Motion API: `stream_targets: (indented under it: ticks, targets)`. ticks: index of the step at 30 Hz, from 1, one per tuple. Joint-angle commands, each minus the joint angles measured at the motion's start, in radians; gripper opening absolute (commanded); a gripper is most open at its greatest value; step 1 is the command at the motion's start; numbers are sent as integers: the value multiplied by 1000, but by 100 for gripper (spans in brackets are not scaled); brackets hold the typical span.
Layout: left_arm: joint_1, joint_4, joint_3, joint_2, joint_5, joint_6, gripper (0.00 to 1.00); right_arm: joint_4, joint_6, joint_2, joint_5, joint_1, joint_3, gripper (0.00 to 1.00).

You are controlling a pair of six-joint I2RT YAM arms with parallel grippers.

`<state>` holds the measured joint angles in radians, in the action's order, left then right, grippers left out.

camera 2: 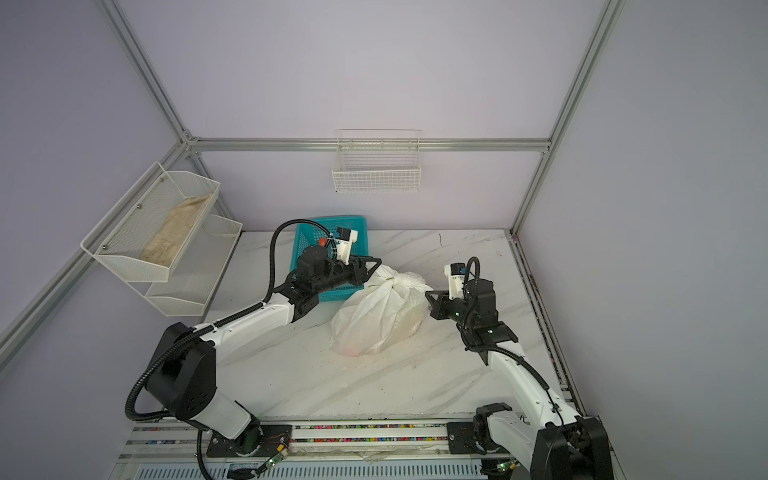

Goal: Place the fake fruits into the plastic bag and tie a complex knot

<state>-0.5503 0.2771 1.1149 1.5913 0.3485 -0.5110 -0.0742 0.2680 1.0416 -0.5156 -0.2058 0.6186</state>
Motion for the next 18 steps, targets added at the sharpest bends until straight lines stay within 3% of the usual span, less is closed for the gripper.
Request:
stream_targets:
  ticks: [1, 6, 13, 18]
  targets:
    - [3, 52, 112, 1, 9, 4, 37, -20, -10, -13, -10, 0, -11, 0]
    - [3, 54, 114, -1, 3, 11, 26, -21, -10, -16, -7, 0, -15, 0]
    - [4, 94, 92, -4, -6, 10, 18, -12, -16, -22, -6, 0, -25, 0]
    - [13, 103, 69, -12, -39, 9, 5, 15, -10, -25, 2, 0, -20, 0]
